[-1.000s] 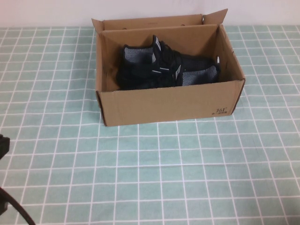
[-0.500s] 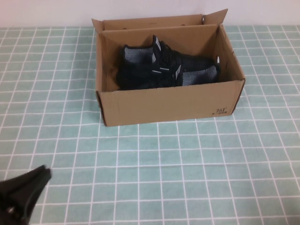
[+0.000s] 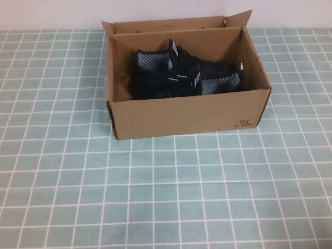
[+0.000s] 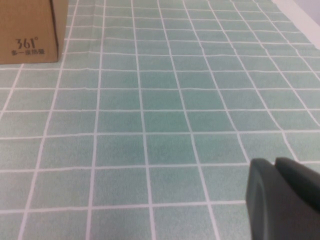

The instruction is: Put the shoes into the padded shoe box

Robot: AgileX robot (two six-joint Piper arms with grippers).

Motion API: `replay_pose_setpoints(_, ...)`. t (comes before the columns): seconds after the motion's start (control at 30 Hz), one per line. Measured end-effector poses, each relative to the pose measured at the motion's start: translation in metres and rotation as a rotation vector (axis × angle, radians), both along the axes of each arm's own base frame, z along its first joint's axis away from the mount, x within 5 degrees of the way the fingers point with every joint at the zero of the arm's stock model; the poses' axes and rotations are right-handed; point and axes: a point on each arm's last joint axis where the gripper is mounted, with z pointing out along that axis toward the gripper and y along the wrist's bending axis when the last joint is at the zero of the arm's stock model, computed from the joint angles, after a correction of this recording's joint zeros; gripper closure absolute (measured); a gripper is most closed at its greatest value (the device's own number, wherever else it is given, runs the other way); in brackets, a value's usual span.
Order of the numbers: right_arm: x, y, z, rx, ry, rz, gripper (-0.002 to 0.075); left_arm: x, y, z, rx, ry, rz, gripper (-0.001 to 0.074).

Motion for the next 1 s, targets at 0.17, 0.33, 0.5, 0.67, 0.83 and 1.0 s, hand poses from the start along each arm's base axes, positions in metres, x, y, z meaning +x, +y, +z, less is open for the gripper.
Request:
replay_pose_setpoints(0.17, 0.0, 0.0, 0.0, 0.0, 0.002, 0.0, 0.0734, -0.001, 0.004, -0.015, 0.031, 0.145, 0.056, 0.0738)
replay_pose_setpoints(0.33, 0.0, 0.0, 0.0, 0.0, 0.002, 0.0, 0.0734, -0.003, 0.006, -0.029, 0.063, 0.295, 0.075, 0.0738)
replay_pose_setpoints(0.5, 0.0, 0.0, 0.0, 0.0, 0.002, 0.0, 0.0734, -0.004, 0.007, -0.033, 0.072, 0.347, 0.083, 0.0738)
replay_pose_setpoints(0.67, 0.0, 0.0, 0.0, 0.0, 0.002, 0.0, 0.0734, -0.004, 0.007, -0.033, 0.072, 0.347, 0.083, 0.0738)
replay_pose_setpoints(0.83, 0.0, 0.0, 0.0, 0.0, 0.002, 0.0, 0.0734, -0.004, 0.007, -0.033, 0.076, 0.345, 0.084, 0.0739)
replay_pose_setpoints(1.0, 0.0, 0.0, 0.0, 0.0, 0.002, 0.0, 0.0734, -0.004, 0.007, -0.033, 0.076, 0.345, 0.084, 0.0739)
